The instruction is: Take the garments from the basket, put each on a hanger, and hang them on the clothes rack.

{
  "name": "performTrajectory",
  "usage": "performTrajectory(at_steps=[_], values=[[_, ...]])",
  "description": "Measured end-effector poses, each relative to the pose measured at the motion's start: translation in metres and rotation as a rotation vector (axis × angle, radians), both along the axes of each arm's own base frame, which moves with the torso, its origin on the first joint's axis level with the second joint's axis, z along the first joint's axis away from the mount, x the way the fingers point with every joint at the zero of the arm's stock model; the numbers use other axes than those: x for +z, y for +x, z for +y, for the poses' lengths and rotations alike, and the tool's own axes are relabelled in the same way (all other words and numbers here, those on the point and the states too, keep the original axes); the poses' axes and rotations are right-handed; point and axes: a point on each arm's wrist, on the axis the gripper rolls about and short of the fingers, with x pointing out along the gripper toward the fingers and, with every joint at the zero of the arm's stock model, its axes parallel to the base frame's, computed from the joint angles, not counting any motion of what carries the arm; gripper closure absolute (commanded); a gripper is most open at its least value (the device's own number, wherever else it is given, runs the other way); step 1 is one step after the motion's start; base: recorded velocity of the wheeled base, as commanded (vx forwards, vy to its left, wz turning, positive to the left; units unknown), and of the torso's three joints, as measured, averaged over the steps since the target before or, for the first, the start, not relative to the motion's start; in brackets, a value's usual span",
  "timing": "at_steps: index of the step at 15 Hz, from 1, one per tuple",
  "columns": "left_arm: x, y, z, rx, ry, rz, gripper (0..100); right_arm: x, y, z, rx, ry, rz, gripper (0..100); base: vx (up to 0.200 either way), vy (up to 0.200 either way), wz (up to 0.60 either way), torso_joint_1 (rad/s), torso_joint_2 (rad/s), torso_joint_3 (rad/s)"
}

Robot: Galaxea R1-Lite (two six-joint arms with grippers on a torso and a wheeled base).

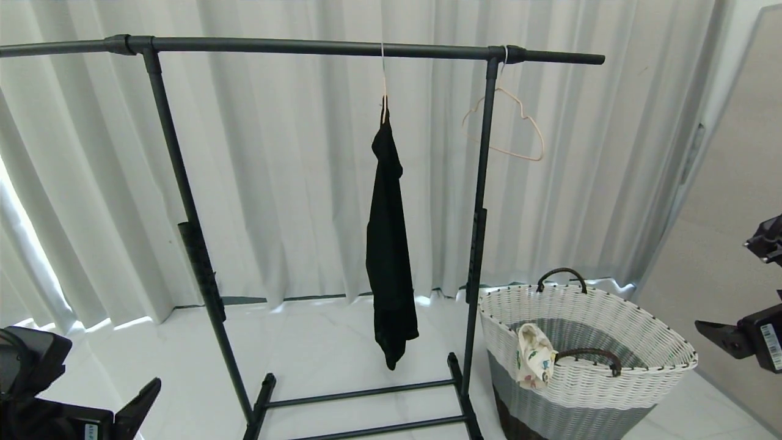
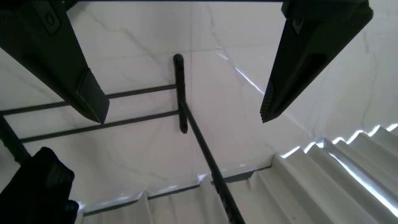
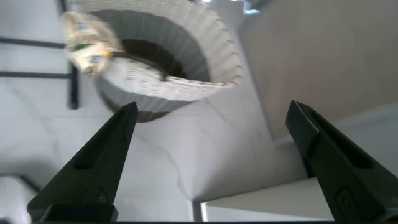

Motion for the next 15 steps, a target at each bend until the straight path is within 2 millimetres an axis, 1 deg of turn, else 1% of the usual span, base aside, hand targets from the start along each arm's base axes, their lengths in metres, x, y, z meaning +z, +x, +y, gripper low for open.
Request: performTrajectory(at_steps=[3,11,13,15], values=[[0.001,0.0,0.0,-0.001,0.0,-0.004,0,0.0,0.002,0.002,0.053,0.017,0.001,0,0.2,0.0,0.0,0.002,0.0,-0.002],[0.002,0.0,-0.001,-0.007,0.001,-0.01,0,-0.008,0.011,0.006,0.089,0.004,0.054,0,0.2,0.0,0.0,0.001,0.0,0.002],[0.002,0.0,-0.001,-0.015,0.002,-0.012,0,-0.015,0.016,0.008,0.101,-0.004,0.087,0,0.0,0.0,0.0,0.0,0.0,0.0],[0.008,0.001,-0.005,-0.06,0.02,-0.037,0,-0.03,0.02,0.01,0.184,-0.04,0.132,0,0.0,0.0,0.0,0.0,0.0,0.0]])
